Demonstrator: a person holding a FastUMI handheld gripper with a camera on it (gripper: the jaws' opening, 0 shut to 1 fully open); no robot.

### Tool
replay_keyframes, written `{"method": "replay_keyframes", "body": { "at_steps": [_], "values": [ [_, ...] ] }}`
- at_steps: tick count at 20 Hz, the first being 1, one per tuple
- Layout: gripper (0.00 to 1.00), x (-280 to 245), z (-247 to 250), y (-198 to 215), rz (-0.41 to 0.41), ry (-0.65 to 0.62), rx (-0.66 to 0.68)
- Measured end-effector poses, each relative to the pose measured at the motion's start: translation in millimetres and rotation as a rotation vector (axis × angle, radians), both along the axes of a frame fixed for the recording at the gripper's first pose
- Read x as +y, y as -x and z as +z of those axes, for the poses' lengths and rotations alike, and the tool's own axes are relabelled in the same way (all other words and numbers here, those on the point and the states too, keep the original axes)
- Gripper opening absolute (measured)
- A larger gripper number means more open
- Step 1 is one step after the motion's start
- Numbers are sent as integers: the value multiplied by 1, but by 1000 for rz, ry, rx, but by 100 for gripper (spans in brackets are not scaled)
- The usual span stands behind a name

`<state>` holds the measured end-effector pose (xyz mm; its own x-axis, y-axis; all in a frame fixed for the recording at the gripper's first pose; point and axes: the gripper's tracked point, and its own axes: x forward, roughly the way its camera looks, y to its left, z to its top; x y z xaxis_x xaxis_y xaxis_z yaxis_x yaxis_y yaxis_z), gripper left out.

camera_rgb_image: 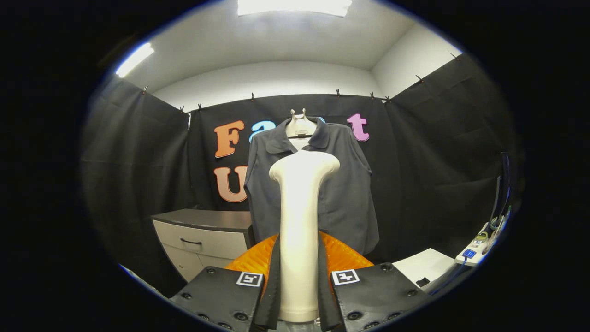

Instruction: Iron the clothes twice with a garment steamer, once on the left side and once on the right side.

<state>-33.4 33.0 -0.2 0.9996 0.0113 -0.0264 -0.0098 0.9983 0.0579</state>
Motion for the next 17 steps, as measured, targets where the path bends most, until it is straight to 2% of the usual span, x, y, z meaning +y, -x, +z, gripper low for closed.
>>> {"method": "replay_keyframes", "body": {
  "at_steps": [17],
  "values": [
    [40,3,1,9,11,-14,-8]
  ]
}}
